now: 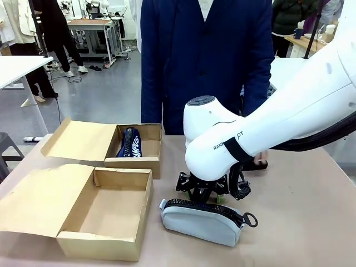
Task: Place items inside the box.
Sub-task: Pick up a Pencil pouch or Stapler and place it inside the Mailer Box closest to the robot.
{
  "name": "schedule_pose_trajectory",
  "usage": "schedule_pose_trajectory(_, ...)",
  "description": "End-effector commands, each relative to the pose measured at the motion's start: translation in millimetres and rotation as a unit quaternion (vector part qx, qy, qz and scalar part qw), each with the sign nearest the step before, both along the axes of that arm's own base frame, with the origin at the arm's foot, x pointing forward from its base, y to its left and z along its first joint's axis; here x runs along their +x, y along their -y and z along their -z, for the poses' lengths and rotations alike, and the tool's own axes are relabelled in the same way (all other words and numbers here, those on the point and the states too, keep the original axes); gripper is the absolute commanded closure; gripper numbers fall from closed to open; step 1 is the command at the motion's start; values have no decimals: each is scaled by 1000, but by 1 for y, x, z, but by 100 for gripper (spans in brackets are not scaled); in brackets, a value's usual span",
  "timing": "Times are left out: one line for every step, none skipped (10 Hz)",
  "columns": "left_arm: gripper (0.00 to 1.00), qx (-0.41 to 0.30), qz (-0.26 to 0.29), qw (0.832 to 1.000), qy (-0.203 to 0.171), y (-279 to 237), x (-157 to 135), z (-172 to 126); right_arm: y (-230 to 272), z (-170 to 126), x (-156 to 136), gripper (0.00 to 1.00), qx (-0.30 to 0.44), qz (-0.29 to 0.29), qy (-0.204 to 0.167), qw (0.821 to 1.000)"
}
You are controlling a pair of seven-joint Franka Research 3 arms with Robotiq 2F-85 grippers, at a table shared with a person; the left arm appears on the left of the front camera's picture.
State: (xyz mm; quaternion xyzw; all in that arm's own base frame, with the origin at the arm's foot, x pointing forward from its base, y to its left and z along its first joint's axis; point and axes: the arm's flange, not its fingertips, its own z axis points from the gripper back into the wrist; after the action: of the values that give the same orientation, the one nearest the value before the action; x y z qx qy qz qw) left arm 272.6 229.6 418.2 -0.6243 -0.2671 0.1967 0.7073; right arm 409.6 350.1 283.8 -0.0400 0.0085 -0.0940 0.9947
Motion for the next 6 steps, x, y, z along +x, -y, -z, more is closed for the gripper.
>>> schedule_pose_trajectory(0, 2, 3, 1000, 13, 1, -2, -1, 0, 7, 5, 60, 17, -11, -15, 1000)
schedule_pose_trajectory(0, 2, 3, 1000, 13, 1, -2, -1, 0, 6, 5, 100, 16, -14, -19, 1000)
schedule_pose_trajectory(0, 2, 3, 1000, 13, 1, -2, -1, 1, 5, 4, 100, 15, -15, -20, 1000)
schedule_pose_trajectory(0, 2, 3, 1000, 13, 1, -2, -1, 0, 5, 4, 100, 16, -16, -20, 1000)
schedule_pose_trajectory(0, 2, 3, 1000, 13, 1, -2, -1, 0, 6, 5, 85, 15, -14, -19, 1000)
schedule_pose_trajectory(0, 2, 3, 1000, 13, 1, -2, -1, 0, 6, 5, 94, 15, -13, -19, 1000)
